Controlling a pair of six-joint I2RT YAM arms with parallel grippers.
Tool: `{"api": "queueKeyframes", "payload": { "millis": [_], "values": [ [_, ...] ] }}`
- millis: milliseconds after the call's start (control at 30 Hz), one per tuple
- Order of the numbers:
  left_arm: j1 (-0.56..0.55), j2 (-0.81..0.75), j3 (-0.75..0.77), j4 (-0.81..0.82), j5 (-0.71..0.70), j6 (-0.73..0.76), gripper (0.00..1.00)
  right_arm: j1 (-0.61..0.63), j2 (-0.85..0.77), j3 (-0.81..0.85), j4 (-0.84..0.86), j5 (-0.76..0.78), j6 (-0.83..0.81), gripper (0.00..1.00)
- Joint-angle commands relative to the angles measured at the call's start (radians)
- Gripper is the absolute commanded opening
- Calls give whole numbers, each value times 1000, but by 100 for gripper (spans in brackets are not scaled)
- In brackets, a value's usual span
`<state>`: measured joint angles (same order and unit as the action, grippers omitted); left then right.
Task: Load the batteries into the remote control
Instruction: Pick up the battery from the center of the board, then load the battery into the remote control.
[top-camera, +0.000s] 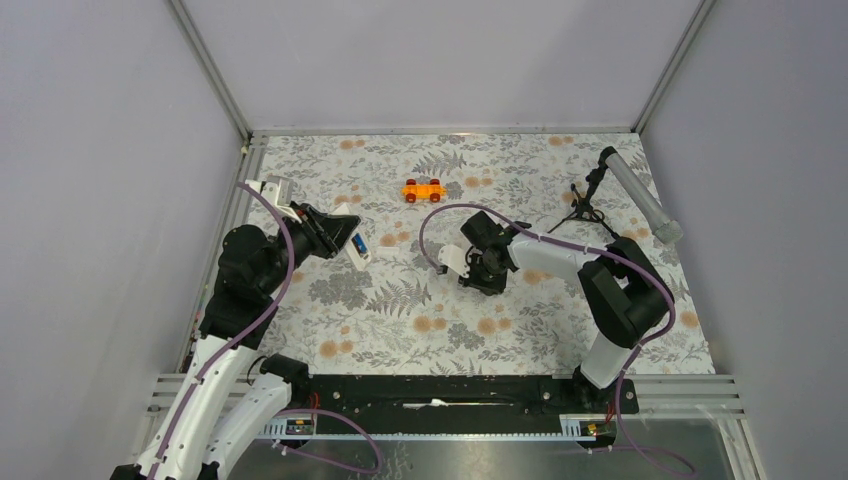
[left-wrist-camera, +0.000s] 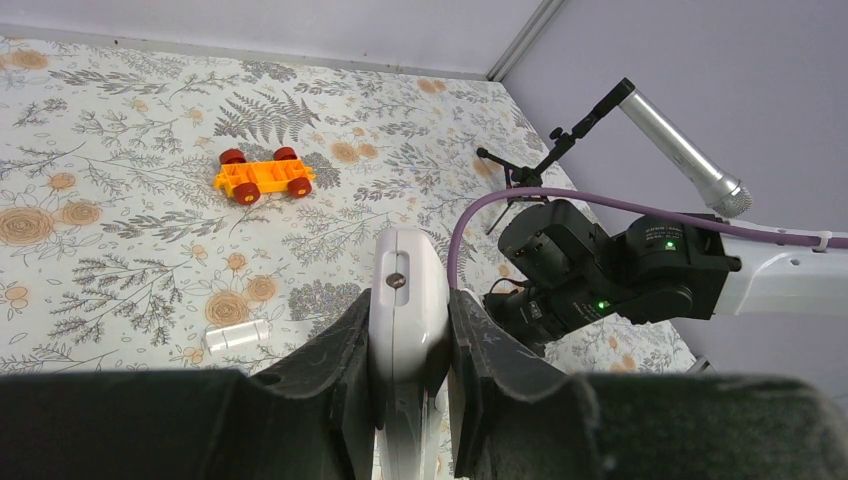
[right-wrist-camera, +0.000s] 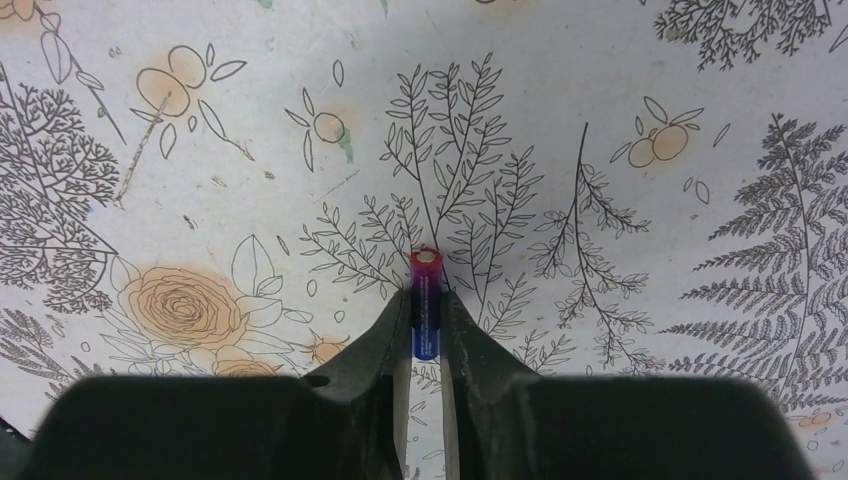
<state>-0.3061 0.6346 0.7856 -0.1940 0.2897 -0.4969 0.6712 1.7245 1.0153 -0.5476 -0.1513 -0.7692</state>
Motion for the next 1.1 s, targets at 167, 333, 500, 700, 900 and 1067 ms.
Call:
{"api": "queueKeyframes", "payload": {
  "millis": [167,333,500,700,900,1067],
  "values": [
    [9,-23,31,29,-18,5,0,-8,4,-46,59,9,22,7],
    [9,-30,11,50,-30,-13,0,-12,-124,-79,231,15,82,6],
    [10,-29,-7,71,-48,-29,0,-22,-267,-116,393,58,170,6],
    [10,-2,-23,111,-32,-60,0,-31,-373,-79,474,118,347,6],
    [10,67,-31,176,43,-114,0,-30,-419,9,439,197,596,6],
    [10,137,-76,306,121,-219,0,-30,-435,67,347,253,749,0]
  ]
}}
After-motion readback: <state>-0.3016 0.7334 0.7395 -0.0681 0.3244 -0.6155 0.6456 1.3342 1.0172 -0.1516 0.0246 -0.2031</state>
